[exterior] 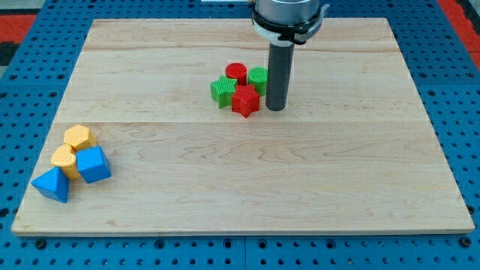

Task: Point at the red star

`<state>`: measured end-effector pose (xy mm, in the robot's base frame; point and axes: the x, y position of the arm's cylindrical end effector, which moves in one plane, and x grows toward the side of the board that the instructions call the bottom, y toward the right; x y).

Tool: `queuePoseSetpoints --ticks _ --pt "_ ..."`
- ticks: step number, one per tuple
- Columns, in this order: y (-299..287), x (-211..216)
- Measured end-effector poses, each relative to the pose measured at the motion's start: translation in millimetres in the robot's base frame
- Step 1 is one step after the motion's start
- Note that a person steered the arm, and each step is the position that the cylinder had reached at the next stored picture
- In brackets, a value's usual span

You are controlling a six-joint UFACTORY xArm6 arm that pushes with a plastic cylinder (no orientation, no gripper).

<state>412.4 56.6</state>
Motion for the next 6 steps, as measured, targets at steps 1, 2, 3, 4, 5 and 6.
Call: queuePoseSetpoints --ticks 1,2,3,4,5,6 --pt "20 14" --pt "24 43" --pt "-24 75" --pt "-80 74" --pt "-90 41" --pt "-84 15"
